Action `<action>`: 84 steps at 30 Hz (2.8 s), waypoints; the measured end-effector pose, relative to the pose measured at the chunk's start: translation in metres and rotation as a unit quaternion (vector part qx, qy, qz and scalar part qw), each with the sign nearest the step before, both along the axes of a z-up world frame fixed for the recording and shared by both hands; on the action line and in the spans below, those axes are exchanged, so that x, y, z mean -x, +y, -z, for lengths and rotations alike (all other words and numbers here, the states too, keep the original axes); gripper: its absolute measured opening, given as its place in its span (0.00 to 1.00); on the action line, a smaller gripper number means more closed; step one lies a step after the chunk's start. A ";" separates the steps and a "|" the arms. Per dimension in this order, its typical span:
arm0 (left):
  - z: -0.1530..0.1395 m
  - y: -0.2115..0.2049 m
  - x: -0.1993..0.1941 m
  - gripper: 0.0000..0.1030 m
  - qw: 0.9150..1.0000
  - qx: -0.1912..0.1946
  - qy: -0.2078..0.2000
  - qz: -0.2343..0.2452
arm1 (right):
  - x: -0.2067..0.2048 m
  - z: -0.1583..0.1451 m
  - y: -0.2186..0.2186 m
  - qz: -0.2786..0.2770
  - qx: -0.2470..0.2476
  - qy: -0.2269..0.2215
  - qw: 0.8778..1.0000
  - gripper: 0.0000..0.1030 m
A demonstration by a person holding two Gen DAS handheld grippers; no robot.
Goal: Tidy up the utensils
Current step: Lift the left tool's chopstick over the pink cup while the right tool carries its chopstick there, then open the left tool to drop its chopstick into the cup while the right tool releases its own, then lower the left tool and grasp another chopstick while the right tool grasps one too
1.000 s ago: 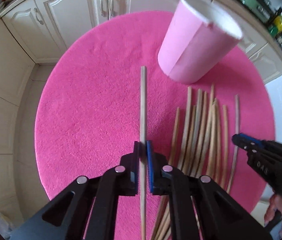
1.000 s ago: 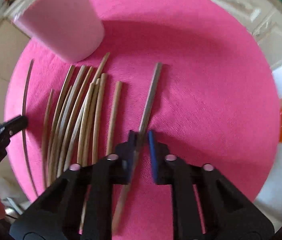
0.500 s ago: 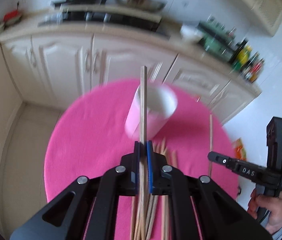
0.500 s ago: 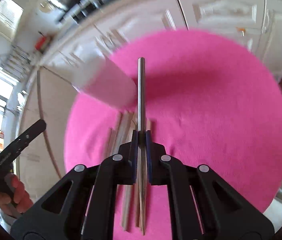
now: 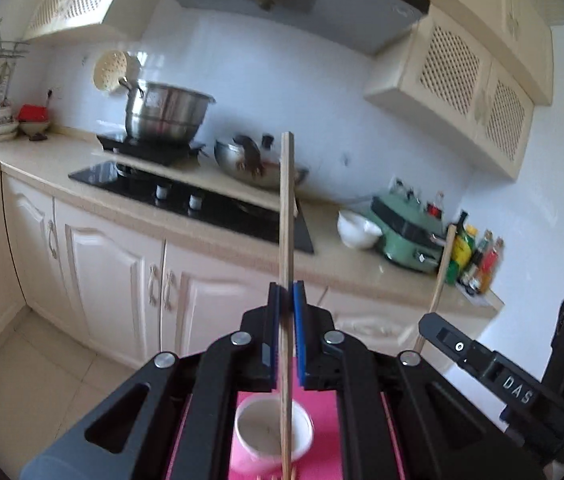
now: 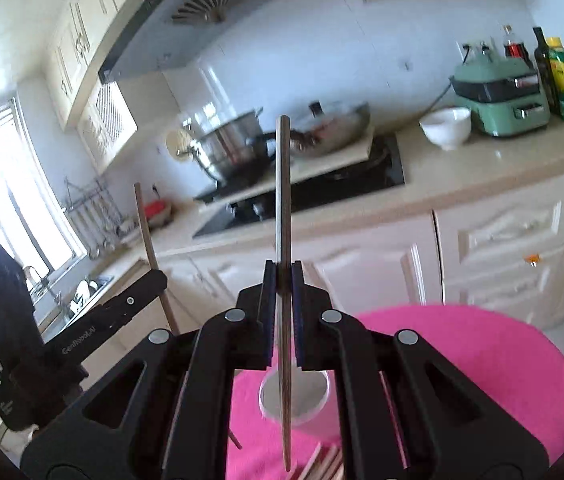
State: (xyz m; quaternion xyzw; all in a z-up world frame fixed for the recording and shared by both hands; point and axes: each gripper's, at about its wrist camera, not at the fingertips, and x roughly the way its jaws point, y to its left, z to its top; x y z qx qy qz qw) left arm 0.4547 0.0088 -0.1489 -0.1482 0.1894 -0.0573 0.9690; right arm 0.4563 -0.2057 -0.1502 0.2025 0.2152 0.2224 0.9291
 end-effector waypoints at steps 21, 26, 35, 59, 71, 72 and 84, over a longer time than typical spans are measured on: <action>0.076 -0.010 -0.025 0.07 0.998 -0.028 0.053 -0.009 | -0.013 0.075 0.016 -0.008 0.053 0.033 0.998 0.08; 0.080 -0.010 -0.013 0.07 0.996 -0.033 0.077 0.000 | 0.001 0.083 0.014 -0.008 0.065 0.056 0.996 0.08; 0.079 -0.003 0.013 0.27 0.991 -0.048 0.124 0.003 | 0.008 0.082 0.012 0.002 0.058 0.097 0.994 0.11; 0.198 -0.017 0.089 0.35 0.908 -0.109 0.399 0.075 | 0.102 0.131 -0.021 0.014 0.177 0.222 0.959 0.52; 0.219 -0.030 0.087 0.34 0.886 -0.142 0.432 0.085 | 0.107 0.173 -0.013 -0.022 0.184 0.301 0.935 0.46; 0.221 -0.030 0.087 0.34 0.884 -0.146 0.436 0.084 | 0.106 0.175 -0.013 -0.024 0.185 0.306 0.934 0.45; 0.221 -0.027 0.077 0.07 0.887 -0.129 0.439 0.065 | 0.096 0.196 0.009 -0.058 0.196 0.347 0.915 0.33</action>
